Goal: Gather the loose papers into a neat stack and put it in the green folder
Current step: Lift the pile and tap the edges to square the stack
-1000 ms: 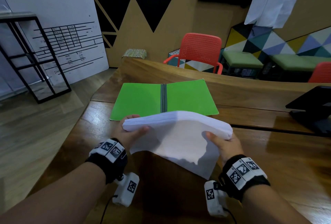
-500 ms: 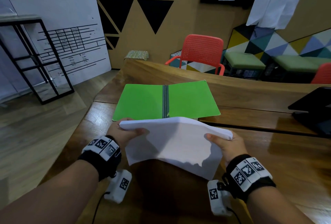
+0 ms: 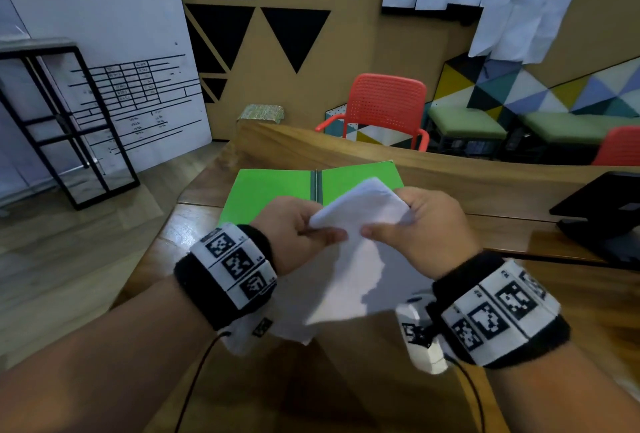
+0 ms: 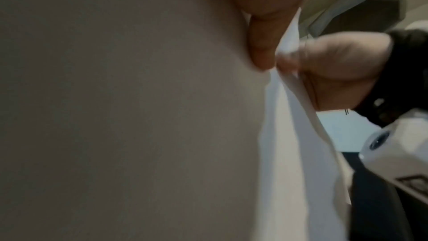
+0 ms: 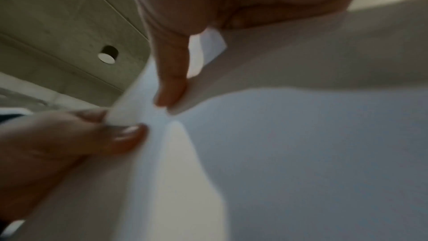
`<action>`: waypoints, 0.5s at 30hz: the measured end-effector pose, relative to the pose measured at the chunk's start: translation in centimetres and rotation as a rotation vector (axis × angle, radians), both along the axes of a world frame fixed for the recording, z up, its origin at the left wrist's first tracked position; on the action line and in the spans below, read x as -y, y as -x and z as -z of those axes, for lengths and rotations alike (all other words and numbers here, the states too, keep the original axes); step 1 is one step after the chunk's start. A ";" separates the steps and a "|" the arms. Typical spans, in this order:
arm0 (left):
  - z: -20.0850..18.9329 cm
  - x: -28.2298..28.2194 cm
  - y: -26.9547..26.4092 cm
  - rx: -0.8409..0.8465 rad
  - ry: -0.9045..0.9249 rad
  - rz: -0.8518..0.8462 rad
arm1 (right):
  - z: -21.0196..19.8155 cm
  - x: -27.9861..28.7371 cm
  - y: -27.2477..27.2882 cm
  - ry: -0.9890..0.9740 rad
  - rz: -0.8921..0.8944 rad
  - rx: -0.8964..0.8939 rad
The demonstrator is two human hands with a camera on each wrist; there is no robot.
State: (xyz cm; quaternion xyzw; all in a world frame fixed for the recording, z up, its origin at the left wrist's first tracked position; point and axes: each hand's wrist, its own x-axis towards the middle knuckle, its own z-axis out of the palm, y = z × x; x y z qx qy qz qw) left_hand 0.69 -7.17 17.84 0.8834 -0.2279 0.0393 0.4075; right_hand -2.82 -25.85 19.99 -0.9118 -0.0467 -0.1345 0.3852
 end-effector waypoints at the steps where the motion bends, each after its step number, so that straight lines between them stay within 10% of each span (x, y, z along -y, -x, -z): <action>1: 0.2 -0.4 -0.1 -0.025 0.105 -0.043 | 0.1 1.2 -0.5 0.061 0.023 -0.119; 4: 0.7 -1.7 -0.4 -0.108 0.342 -0.172 | 1.1 4.4 -0.8 0.012 0.139 -0.349; 10: 2.4 -1.5 0.0 -0.201 0.557 -0.333 | 4.3 2.3 0.1 -1.103 0.046 -0.114; 15: 4.8 -0.6 0.1 -0.287 0.429 -0.420 | 6.2 -1.1 0.2 -0.912 0.233 -0.027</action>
